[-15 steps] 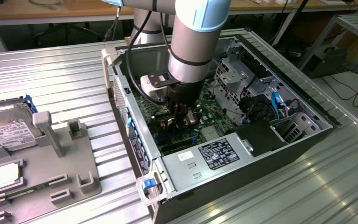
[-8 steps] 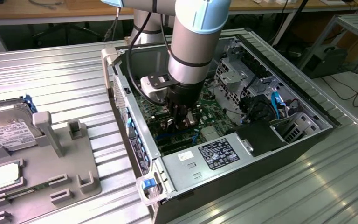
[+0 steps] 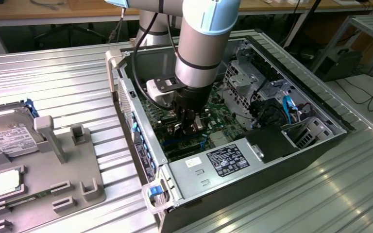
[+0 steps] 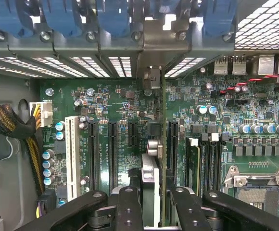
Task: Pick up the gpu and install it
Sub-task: 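Insert the gpu into the slot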
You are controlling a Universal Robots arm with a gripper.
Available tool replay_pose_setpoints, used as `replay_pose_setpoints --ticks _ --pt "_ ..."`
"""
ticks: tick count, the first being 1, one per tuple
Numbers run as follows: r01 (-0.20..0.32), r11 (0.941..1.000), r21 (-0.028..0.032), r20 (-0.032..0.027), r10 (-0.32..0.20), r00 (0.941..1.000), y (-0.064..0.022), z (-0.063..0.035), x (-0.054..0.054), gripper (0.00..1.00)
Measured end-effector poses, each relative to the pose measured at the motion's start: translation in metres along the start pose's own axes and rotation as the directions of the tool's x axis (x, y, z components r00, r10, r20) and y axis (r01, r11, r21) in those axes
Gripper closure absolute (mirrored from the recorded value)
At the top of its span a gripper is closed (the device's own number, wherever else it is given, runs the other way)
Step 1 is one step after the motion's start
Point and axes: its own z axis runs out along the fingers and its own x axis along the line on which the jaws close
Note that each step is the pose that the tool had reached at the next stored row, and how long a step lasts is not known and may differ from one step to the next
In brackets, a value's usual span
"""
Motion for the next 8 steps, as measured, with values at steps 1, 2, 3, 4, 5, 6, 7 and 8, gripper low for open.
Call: replay_pose_setpoints --ticks 1,2,3,4,5,6,7,8 --pt "0.000 1.0000 0.0000 0.0000 0.000 1.0000 0.0000 0.0000 0.0000 0.72" --pt "0.000 1.0000 0.0000 0.0000 0.000 1.0000 0.0000 0.0000 0.0000 0.72" --pt "0.000 1.0000 0.0000 0.0000 0.000 1.0000 0.0000 0.0000 0.0000 0.72" --pt "0.000 1.0000 0.0000 0.0000 0.000 1.0000 0.0000 0.0000 0.0000 0.72" --pt "0.000 1.0000 0.0000 0.0000 0.000 1.0000 0.0000 0.0000 0.0000 0.72" --pt "0.000 1.0000 -0.0001 -0.0001 0.000 1.0000 0.0000 0.0000 -0.0002 0.72" --pt "0.000 1.0000 0.0000 0.0000 0.000 1.0000 0.0000 0.0000 -0.0010 0.72" --pt "0.000 1.0000 0.0001 0.0001 0.000 1.0000 0.0000 0.0001 -0.0020 0.72"
